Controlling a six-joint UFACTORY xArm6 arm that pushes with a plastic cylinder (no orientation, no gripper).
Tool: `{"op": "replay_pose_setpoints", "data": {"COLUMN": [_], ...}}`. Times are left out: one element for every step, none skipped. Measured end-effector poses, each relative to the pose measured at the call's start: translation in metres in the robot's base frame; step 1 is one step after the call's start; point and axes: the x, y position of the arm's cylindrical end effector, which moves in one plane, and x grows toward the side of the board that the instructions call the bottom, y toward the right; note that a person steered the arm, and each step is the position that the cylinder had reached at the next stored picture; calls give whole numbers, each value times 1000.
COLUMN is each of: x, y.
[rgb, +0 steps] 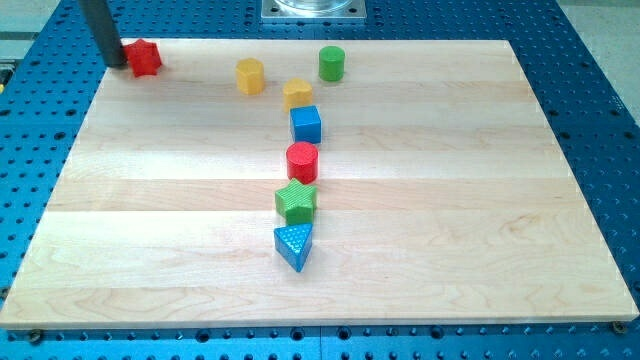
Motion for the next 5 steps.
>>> {"op": "replay_pose_setpoints", "data": {"x": [7,27,78,109,83], "y": [69,32,68,129,187]}}
